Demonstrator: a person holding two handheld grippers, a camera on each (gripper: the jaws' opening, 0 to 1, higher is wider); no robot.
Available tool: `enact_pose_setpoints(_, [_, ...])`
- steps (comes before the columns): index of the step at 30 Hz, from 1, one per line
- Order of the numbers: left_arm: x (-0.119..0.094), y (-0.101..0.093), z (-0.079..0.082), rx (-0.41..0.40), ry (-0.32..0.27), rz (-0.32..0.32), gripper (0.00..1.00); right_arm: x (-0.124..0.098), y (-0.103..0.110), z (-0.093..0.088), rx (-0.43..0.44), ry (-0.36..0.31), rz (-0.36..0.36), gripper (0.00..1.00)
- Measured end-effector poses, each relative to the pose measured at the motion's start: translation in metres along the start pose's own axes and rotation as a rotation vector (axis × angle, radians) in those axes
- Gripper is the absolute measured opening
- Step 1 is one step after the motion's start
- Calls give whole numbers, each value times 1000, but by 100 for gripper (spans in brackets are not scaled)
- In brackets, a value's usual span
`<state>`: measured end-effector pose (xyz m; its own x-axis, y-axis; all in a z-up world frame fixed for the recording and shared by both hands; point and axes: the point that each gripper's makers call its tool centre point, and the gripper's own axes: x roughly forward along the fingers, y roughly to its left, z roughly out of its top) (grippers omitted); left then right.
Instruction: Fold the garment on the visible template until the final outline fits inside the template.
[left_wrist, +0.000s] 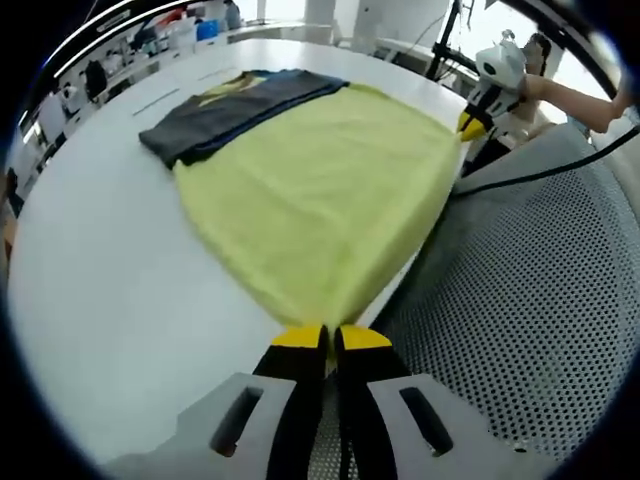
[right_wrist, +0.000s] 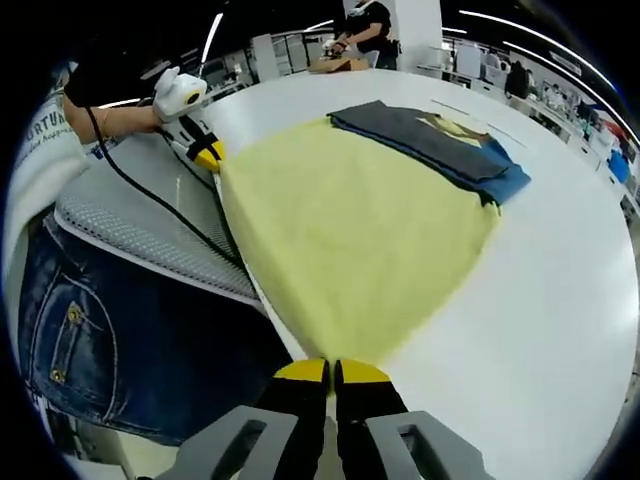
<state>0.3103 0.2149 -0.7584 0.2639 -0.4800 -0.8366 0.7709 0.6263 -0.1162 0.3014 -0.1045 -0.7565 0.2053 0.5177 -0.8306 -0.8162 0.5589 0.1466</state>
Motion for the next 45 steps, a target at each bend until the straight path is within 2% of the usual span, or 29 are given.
enact_pose_setpoints(11, [-2,-9,-5,-13,11,-9,1,-2,7,-6,27,-4,10,0])
enact_pose_setpoints(17, [-5,-11,-3,-3,18,-22,1,-7,8,-3,8,2,8,0])
enact_pose_setpoints(28, [-24,-8,17,24,10,-45,1,-25,3,16,-50,-16,-12,0])
enact_pose_setpoints(39, [-33,3,39,106,20,-31,1,-36,-15,40,-101,-39,-41,0])
enact_pose_setpoints(45, [-38,11,52,109,-4,-21,1,-38,-23,48,-121,-41,-55,0])
